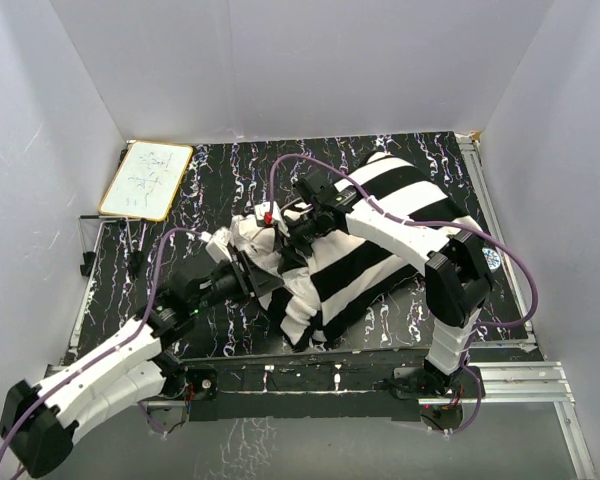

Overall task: Put the pillow into the pillowcase
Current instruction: Stuff the pillow into the pillowcase.

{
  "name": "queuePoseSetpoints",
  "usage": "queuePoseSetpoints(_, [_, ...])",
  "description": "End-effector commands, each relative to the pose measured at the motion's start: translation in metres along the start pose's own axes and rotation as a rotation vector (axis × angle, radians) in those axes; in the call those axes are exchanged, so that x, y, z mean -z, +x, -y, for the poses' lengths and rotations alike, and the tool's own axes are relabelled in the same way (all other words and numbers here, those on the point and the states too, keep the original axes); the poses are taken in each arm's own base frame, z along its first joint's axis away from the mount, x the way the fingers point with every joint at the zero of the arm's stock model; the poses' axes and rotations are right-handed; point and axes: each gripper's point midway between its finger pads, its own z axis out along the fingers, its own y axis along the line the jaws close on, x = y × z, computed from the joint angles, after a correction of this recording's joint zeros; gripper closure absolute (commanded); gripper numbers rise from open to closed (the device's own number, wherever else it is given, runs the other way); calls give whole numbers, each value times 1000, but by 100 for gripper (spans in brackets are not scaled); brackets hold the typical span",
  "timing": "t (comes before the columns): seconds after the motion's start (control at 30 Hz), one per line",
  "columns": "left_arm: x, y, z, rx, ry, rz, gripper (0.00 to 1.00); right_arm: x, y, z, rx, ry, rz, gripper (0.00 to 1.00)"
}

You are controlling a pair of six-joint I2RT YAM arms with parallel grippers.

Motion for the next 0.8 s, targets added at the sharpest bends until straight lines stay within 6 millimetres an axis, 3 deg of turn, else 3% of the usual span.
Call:
queuePoseSetpoints(0.0, [37,9,-27,-23,-199,-37,52,12,9,-28,-48,-70,-35,44])
queuePoseSetpoints(0.2, [59,-4,-43,-49,-342,28,48,40,-31,-44,84,-74,27,33])
queuePoseSetpoints(0.4, [49,-25,-53,-107,-435,83,42,59,-62,-56,174,-79,80,26])
queuePoseSetpoints(0.5, [37,-35,-48,-130,-412,113,42,63,-72,-57,198,-81,90,23])
queuePoseSetpoints(0.67, [17,-37,-54,-124,-401,99,44,47,-95,-38,227,20,62,18])
queuePoseSetpoints(0.77, [12,-36,-65,-110,-411,95,50,32,-100,-13,203,114,37,15])
